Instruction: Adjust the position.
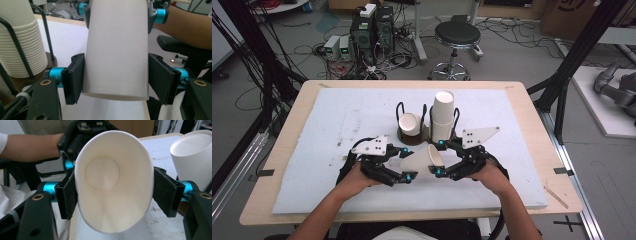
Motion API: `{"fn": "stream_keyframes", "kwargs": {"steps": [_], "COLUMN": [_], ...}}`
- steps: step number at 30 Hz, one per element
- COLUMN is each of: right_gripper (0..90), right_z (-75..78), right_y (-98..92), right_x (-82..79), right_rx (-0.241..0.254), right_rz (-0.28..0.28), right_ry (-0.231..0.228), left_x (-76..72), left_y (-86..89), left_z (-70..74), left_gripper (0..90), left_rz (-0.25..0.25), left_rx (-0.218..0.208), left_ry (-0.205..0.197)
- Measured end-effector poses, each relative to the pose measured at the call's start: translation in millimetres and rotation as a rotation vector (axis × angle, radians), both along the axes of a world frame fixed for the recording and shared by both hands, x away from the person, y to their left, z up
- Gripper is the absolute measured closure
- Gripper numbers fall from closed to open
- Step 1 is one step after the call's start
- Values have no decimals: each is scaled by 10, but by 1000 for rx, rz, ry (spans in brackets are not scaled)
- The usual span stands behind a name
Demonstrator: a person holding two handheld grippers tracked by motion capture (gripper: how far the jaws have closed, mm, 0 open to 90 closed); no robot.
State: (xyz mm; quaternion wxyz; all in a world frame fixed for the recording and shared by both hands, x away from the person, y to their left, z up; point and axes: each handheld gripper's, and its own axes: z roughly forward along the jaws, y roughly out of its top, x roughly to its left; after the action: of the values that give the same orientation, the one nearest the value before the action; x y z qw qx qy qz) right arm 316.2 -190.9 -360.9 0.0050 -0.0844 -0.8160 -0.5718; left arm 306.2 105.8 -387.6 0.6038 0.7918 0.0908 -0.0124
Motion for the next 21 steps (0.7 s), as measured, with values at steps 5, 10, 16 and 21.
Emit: {"fn": "stream_keyframes", "kwargs": {"steps": [5,10,16,21], "right_gripper": [273,206,196,221], "right_z": [17,1,-16,-53], "right_y": [-13,-17,-53,4], "right_x": [5,7,17,20], "right_rx": [17,83,122,128], "right_rz": [-2,-57,-71,-49], "right_ry": [29,57,93,84], "left_x": [2,9,25,5], "left_y": [-1,38,96,56], "left_z": [8,28,53,50], "left_gripper": [352,350,351,350], "left_rz": [-5,15,33,18], "left_rx": [-13,-35,-83,-61], "left_ry": [3,0,3,-8]}}
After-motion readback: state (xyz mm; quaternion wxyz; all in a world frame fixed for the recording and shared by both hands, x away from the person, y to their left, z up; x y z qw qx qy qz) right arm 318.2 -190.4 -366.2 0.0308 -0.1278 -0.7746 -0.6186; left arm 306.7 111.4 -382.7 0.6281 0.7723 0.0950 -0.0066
